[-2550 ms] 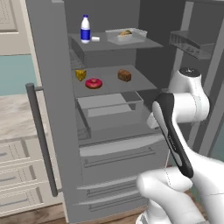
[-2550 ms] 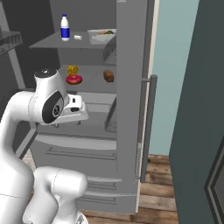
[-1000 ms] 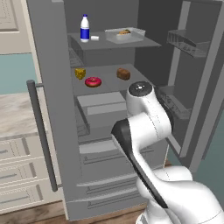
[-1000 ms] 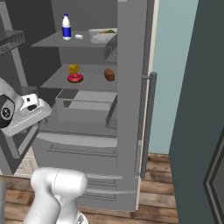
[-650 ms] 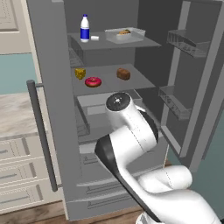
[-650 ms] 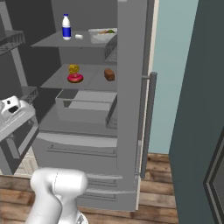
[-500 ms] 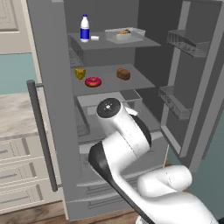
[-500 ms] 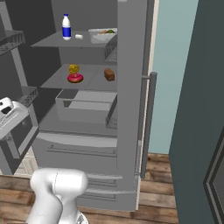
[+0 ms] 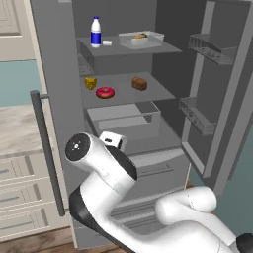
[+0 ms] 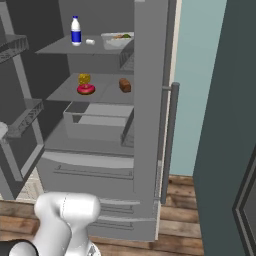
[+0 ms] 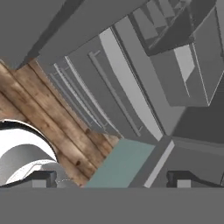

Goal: Place the tupperware on the top shelf of the fridge. Make space for the tupperware among the existing items by rearranging them on the shelves if needed. Close the fridge door when finished.

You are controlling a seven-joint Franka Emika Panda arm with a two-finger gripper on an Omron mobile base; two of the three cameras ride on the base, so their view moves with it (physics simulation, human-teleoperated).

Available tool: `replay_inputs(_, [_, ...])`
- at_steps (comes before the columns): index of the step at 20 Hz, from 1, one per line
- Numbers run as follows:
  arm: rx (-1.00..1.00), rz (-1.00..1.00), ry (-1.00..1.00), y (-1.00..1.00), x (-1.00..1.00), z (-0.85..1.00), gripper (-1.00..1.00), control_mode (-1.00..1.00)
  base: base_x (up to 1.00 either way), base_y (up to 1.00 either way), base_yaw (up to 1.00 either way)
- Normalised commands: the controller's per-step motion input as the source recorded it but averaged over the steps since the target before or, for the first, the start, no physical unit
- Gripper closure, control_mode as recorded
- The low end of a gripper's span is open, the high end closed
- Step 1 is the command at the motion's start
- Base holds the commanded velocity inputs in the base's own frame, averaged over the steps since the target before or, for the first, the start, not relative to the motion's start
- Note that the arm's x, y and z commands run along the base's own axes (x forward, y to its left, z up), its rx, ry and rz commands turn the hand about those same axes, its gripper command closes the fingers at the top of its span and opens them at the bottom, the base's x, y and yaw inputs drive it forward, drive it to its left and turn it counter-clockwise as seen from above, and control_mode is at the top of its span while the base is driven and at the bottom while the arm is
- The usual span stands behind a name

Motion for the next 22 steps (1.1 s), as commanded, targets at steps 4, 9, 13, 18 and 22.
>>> replay_inputs(4, [-0.19, 0.03, 0.00, 0.82, 0.00, -0.04, -1.00, -1.00, 0.00, 0.00, 0.00])
replay_inputs(9, [-0.18, 0.02, 0.00, 0.80, 0.02, -0.15, -1.00, -1.00, 0.00, 0.00, 0.00])
replay_inputs(13, [-0.17, 0.01, 0.00, 0.69, 0.06, -0.17, -1.00, -1.00, 0.00, 0.00, 0.00])
replay_inputs(18, [-0.15, 0.00, 0.00, 0.57, 0.12, -0.26, -1.00, -1.00, 0.00, 0.00, 0.00])
replay_inputs(22, [-0.09, 0.00, 0.00, 0.38, 0.16, -0.33, -1.00, -1.00, 0.00, 0.00, 0.00])
